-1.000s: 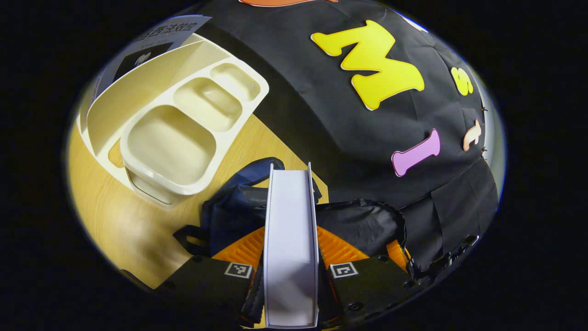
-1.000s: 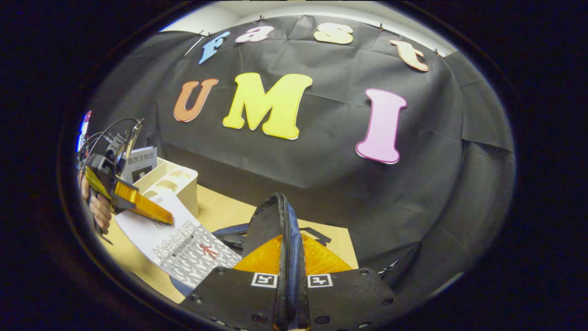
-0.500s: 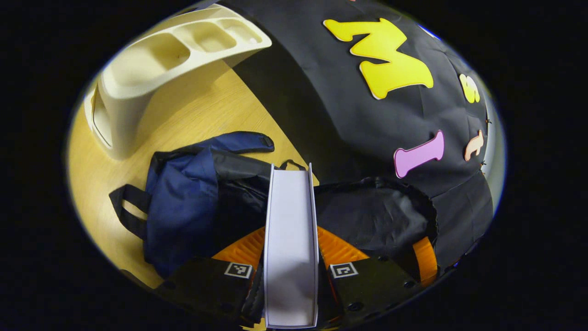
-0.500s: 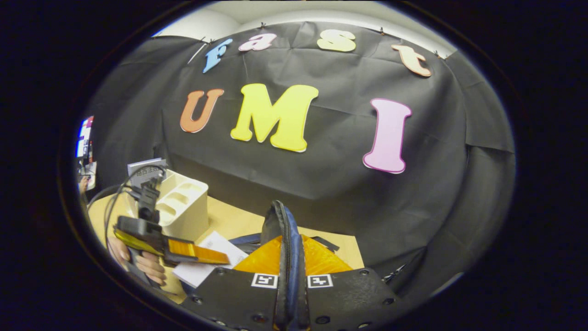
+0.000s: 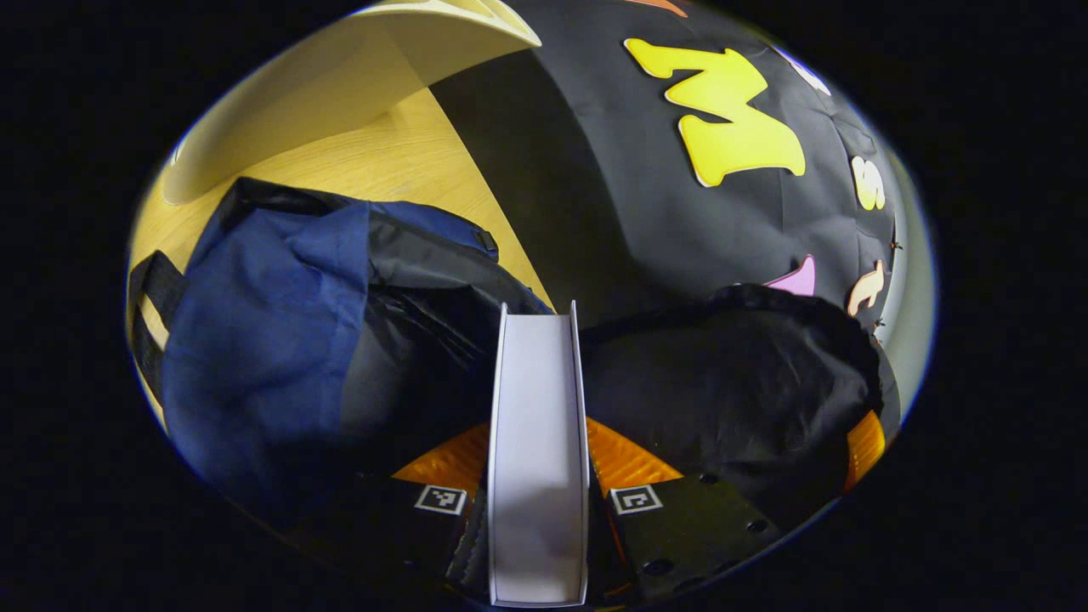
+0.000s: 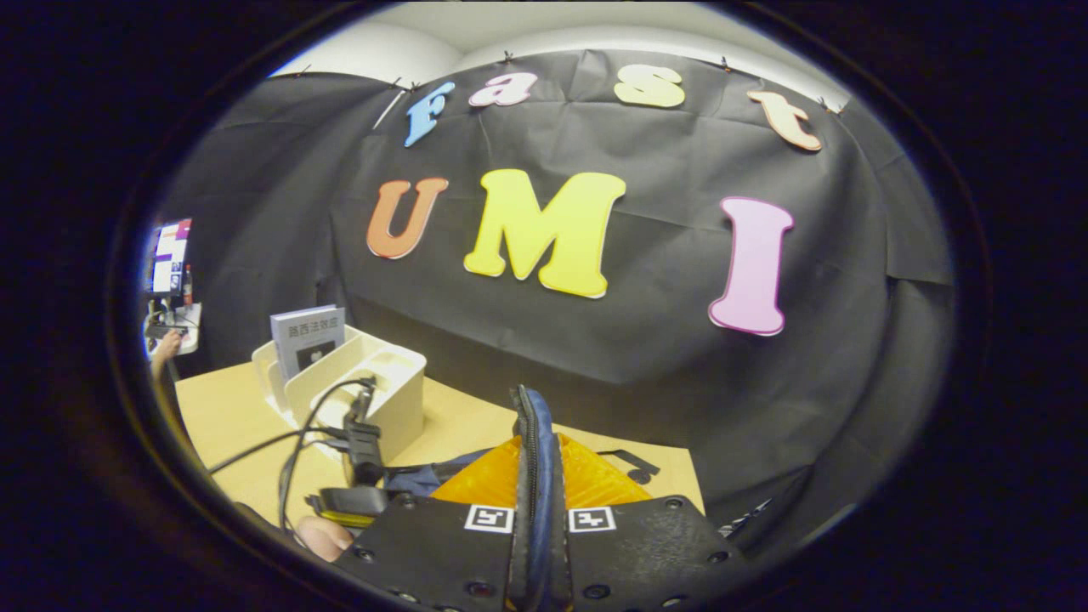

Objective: Open the schoolbag, grab two books from the bookshelf and put them into the schoolbag.

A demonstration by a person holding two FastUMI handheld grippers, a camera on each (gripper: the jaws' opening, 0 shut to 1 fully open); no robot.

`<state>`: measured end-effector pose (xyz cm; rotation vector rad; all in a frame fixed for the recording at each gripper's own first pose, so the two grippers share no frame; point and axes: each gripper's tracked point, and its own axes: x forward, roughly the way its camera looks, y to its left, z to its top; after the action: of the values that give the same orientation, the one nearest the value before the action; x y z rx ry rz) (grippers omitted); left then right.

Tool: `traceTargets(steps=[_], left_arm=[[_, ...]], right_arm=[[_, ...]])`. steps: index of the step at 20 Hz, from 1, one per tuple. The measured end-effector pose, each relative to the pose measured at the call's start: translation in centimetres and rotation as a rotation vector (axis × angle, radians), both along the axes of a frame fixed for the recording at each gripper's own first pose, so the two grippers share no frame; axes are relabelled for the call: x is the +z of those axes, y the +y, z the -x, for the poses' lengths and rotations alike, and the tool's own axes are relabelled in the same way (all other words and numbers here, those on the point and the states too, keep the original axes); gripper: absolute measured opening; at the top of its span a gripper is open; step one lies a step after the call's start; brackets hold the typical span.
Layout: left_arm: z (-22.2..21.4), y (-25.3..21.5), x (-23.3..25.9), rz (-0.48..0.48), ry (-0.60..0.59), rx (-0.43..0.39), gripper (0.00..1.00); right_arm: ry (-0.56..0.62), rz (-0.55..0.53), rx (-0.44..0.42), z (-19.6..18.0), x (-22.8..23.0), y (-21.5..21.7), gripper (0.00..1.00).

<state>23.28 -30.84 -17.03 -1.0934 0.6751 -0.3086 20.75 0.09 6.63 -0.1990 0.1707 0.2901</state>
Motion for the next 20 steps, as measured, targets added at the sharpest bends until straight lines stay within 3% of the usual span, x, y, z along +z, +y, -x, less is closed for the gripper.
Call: traceTargets(steps=[6,7,11,14,20], left_arm=[[-0.2,-1.2,-1.3,-0.003,-0.001,-0.028,0.47],[-0.1,-1.1,-1.5,-0.015,0.002,-0.031,0.43],[0.6,0.8,-3.6,-0.157,0.045,-0.058,0.69],[1.4,2.6,-4.6,-0.246,0.078,-0.068,0.75],[3.8,6.3,-3.4,-0.496,-0.020,-0.098,0.81]], right_arm=[[0.004,-0.076,0.011,0.0,-0.4,0.1,0.09],[0.005,-0.081,0.003,-0.1,-0.7,-0.2,0.09],[0.023,-0.092,-0.044,-0.5,-2.4,-1.6,0.09],[0.037,-0.112,-0.058,-0.5,-3.6,-2.0,0.09],[0.056,-0.118,-0.100,-0.4,-5.6,-3.1,0.09]])
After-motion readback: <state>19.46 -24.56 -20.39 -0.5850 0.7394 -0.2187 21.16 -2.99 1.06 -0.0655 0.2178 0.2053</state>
